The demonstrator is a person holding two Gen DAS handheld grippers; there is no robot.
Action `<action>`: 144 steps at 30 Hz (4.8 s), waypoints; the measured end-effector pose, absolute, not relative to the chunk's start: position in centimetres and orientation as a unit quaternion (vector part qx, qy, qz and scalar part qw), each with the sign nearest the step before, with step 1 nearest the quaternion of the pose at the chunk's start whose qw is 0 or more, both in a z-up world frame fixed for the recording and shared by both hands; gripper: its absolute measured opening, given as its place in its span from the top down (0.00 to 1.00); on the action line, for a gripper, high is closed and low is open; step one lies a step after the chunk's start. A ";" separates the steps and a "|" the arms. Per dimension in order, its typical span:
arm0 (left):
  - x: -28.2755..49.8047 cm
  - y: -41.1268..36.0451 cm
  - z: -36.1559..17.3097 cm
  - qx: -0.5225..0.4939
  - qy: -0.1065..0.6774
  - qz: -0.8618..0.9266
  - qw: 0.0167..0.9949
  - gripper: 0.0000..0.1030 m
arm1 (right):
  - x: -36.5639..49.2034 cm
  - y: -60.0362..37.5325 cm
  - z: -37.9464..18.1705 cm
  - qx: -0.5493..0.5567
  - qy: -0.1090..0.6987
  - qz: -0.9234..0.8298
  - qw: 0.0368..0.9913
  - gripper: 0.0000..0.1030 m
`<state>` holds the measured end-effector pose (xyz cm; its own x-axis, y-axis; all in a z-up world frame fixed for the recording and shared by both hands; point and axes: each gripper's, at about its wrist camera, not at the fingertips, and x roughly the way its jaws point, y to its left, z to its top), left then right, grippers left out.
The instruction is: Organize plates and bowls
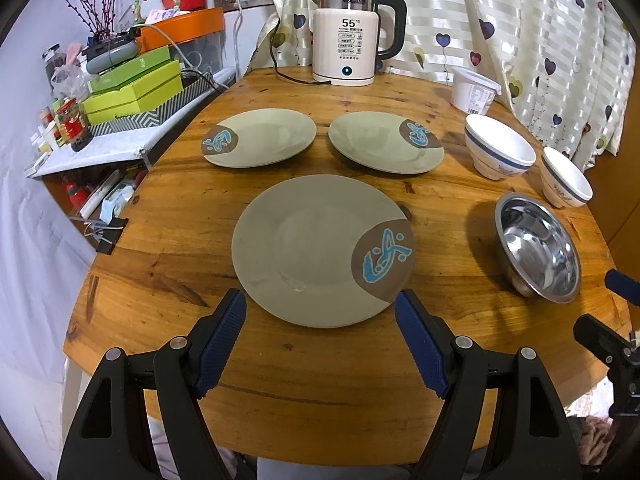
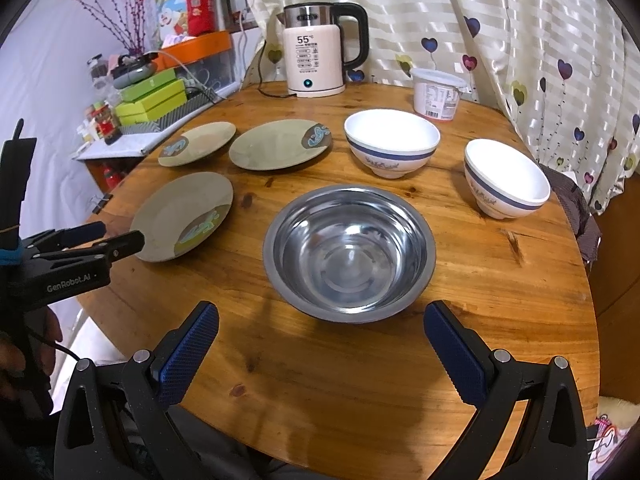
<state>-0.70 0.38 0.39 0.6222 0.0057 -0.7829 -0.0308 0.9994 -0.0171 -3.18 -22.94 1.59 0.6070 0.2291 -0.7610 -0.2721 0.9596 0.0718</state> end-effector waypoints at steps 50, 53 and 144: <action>-0.5 1.0 -0.4 -0.043 0.445 -0.021 0.894 0.25 | -3.0 -22.8 1.3 -0.023 0.426 0.143 0.893 0.00; -0.5 1.1 -0.4 -0.044 0.443 -0.021 0.895 0.25 | -3.0 -22.8 1.3 -0.024 0.426 0.143 0.893 0.00; 7.7 12.5 0.5 -0.147 0.398 0.051 0.904 0.25 | 12.8 -7.5 3.9 -0.070 0.435 0.268 0.857 0.06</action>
<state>7.71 12.47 0.50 0.6786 -0.0241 -0.7341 -0.2102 0.9513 -0.2255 12.80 -7.46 3.94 0.4776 0.3987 -0.7829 -0.5204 0.8463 0.1135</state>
